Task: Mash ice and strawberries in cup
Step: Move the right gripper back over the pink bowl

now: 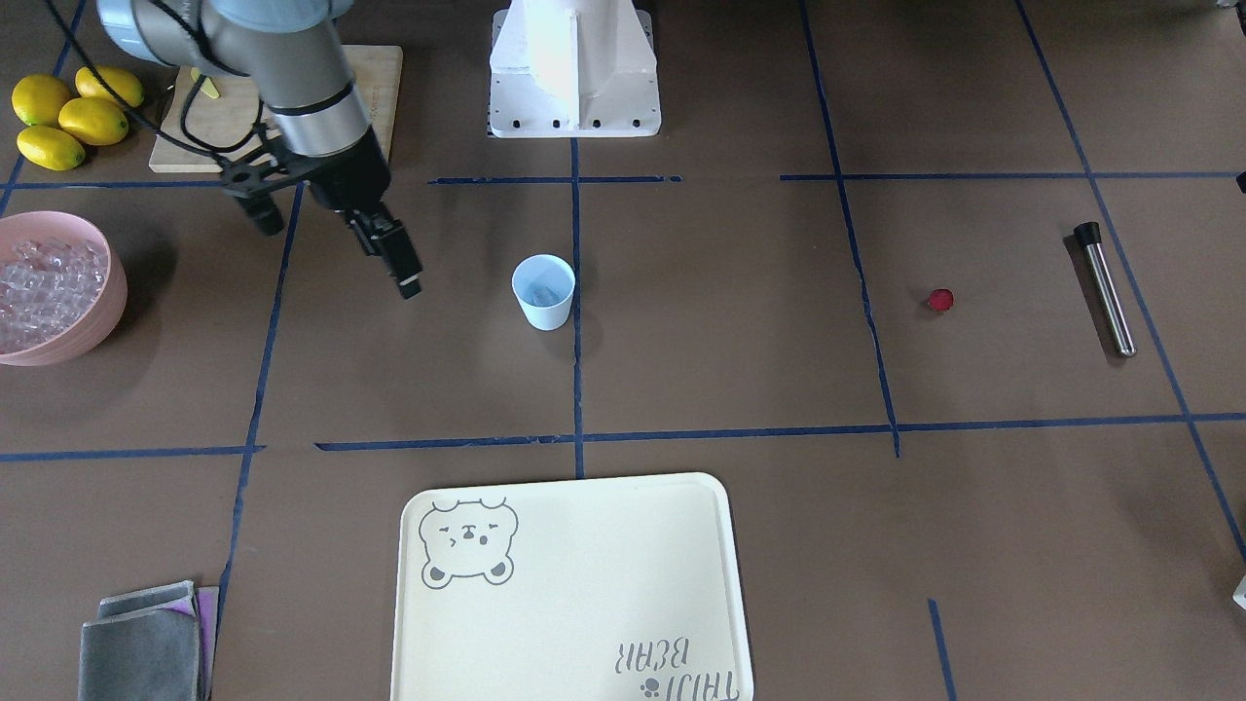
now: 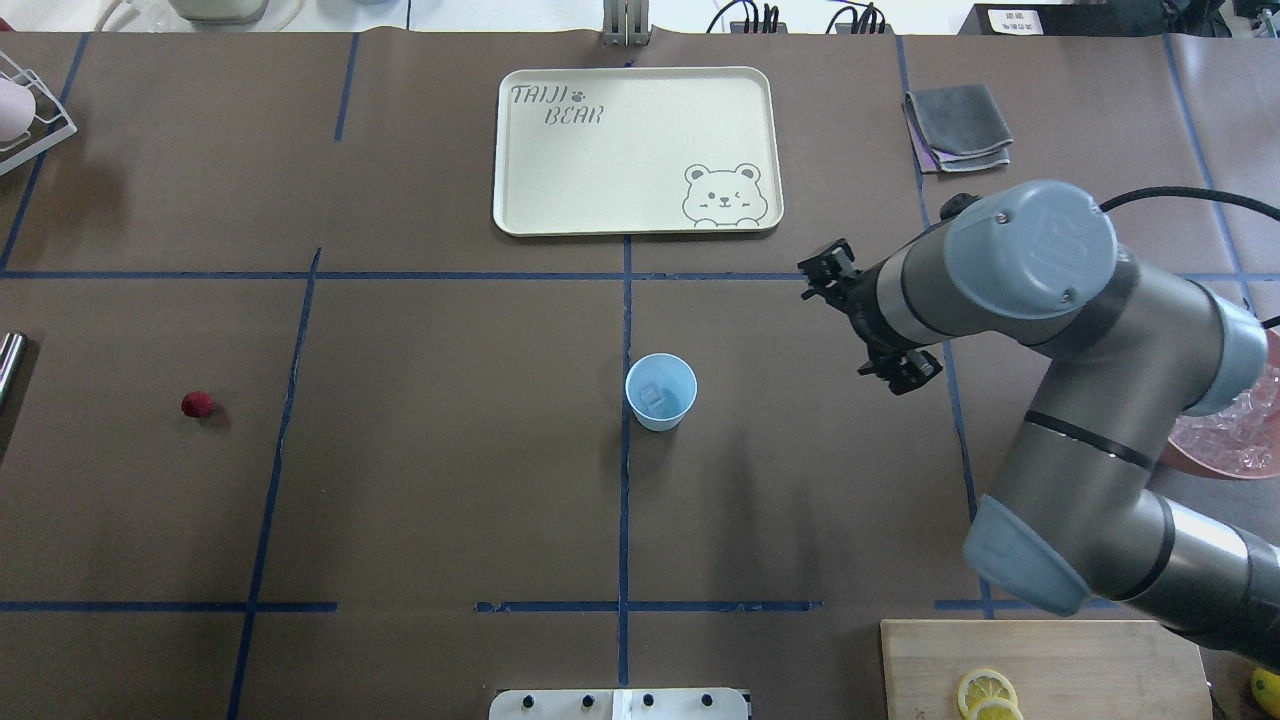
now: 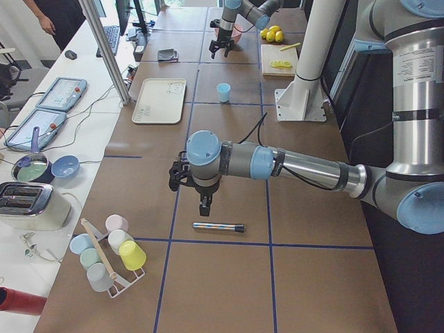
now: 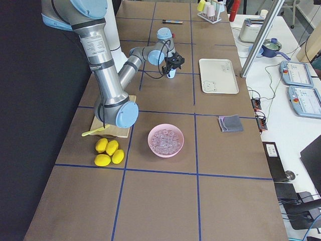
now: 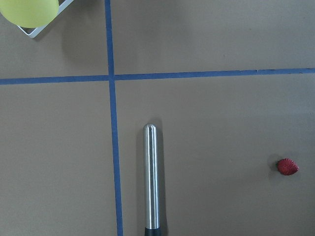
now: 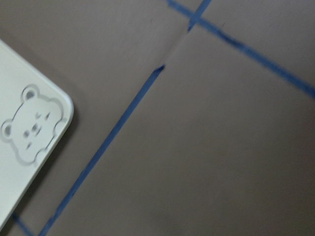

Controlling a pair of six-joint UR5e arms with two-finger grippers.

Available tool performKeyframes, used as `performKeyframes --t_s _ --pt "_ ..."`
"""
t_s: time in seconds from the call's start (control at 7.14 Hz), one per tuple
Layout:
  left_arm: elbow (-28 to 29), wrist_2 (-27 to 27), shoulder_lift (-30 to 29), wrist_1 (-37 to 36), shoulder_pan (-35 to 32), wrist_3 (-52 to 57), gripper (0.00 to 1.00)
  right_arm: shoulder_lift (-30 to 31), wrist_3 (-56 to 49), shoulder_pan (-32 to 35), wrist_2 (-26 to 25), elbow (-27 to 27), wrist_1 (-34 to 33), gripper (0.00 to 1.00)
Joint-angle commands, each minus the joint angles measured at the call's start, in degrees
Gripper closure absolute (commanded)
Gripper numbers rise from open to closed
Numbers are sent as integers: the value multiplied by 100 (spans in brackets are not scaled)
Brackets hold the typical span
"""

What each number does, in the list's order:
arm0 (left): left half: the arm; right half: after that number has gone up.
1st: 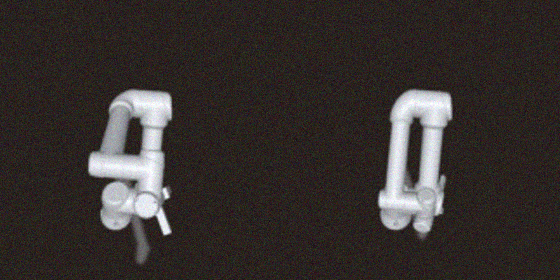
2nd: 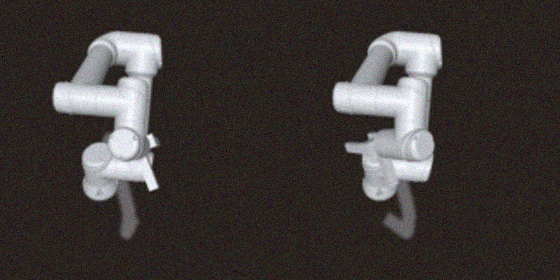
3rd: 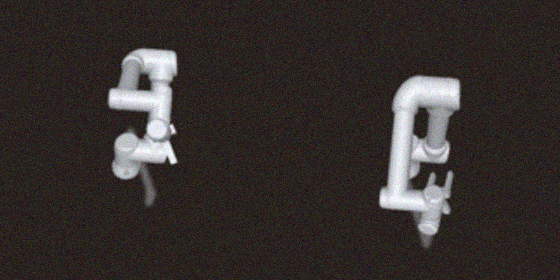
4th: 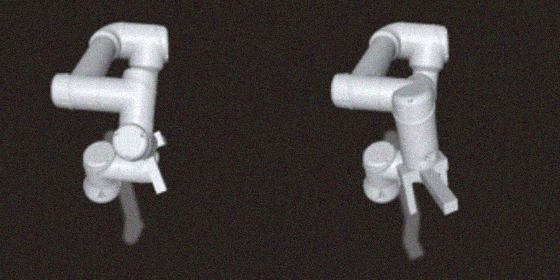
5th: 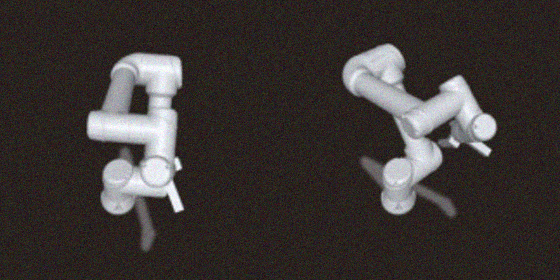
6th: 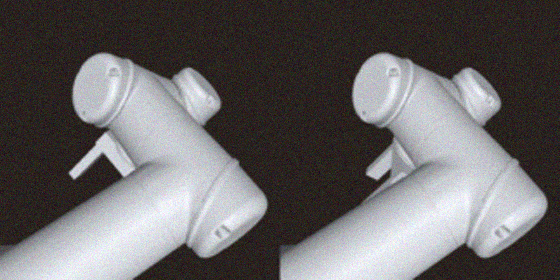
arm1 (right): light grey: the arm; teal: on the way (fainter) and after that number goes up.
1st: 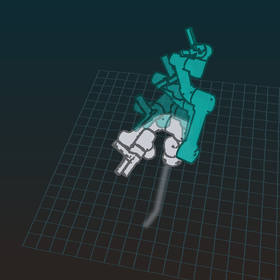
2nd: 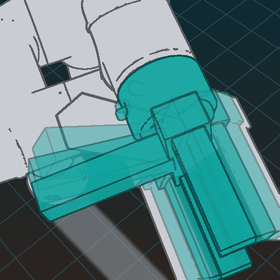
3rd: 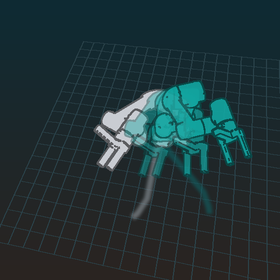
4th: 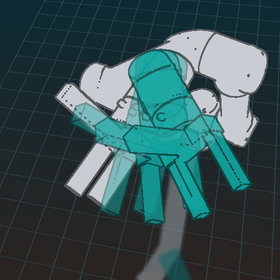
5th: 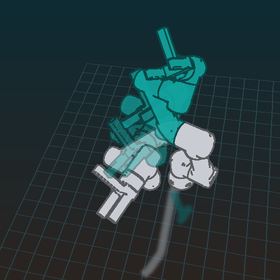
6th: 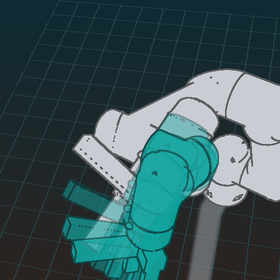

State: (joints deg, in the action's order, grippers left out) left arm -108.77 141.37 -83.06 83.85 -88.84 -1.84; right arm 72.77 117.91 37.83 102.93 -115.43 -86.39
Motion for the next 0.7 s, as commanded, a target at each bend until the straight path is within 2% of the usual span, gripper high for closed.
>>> performKeyframes --t_s 0.0,0.14,0.28,0.42,0.56 --pt "-13 4 0 0 -1 -62 0 1208 -740 765 312 -102 322 0" --pt "-13 4 0 9 -1 -62 0 1935 -1465 1239 915 -67 1073 0" --pt "-22 4 0 0 -1 -62 0 2560 -2542 1705 1313 46 1629 0" --pt "-83 13 9 0 -1 -105 0 2854 -3650 2101 1630 178 1756 0" --pt "-127 13 44 0 -1 -193 0 3039 -4357 2271 1729 258 1758 0"
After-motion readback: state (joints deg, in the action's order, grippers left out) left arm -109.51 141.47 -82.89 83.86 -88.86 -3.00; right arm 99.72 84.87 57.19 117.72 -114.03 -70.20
